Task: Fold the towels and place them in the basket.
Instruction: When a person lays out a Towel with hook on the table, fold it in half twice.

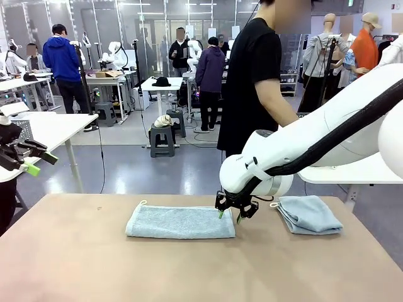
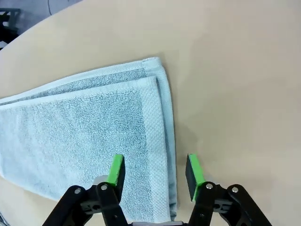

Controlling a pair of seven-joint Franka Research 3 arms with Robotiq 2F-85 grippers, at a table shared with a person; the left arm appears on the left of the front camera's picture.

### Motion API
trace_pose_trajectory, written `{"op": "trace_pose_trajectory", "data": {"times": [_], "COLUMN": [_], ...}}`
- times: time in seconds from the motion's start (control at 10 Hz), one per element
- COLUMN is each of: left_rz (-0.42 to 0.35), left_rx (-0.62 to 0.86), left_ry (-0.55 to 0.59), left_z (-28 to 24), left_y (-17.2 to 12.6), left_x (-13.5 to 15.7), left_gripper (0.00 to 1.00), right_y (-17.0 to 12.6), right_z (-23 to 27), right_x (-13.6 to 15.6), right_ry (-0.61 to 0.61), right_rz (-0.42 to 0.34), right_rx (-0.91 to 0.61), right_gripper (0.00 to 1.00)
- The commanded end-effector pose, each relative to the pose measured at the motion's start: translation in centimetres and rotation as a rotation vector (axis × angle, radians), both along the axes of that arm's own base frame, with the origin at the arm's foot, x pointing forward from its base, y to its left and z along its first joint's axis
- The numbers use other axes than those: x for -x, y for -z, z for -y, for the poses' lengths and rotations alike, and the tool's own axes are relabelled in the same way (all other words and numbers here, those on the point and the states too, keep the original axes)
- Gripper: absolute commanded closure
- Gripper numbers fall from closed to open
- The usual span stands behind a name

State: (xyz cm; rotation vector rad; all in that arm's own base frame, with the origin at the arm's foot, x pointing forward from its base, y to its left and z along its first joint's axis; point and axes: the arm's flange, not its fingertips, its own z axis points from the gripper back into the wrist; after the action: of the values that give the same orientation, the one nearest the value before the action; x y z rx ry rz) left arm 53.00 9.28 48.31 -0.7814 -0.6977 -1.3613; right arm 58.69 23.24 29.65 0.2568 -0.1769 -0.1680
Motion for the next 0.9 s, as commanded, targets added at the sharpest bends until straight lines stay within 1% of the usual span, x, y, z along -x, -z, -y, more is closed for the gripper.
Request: {"op": "trace_pose_trajectory", "data": {"times": [0.0, 0.6, 0.7, 0.8], "left_rz": [-0.001, -0.001, -0.001, -0.001], "left_rx": [-0.001, -0.001, -0.001, -0.001], "left_ry": [-0.002, -0.002, -0.002, -0.002], "left_z": [0.0, 0.0, 0.0, 0.0], "left_y": [0.0, 0.0, 0.0, 0.0], "left_x": [0.0, 0.0, 0.0, 0.0], "left_gripper": [0.0, 0.0, 0.0, 0.0], "right_y": [-0.1, 0.2, 0.4, 0.5], "right_z": [-1.1, -2.1, -2.2, -2.2], "right_x": [-0.7, -0.7, -0.7, -0.7], "right_ry": [0.033, 0.018, 0.019, 0.029], "right_rz": [-0.014, -0.027, -0.028, -0.036], "right_rx": [0.049, 0.089, 0.088, 0.093], "right_gripper": [0.34, 0.34, 0.42, 0.54]}}
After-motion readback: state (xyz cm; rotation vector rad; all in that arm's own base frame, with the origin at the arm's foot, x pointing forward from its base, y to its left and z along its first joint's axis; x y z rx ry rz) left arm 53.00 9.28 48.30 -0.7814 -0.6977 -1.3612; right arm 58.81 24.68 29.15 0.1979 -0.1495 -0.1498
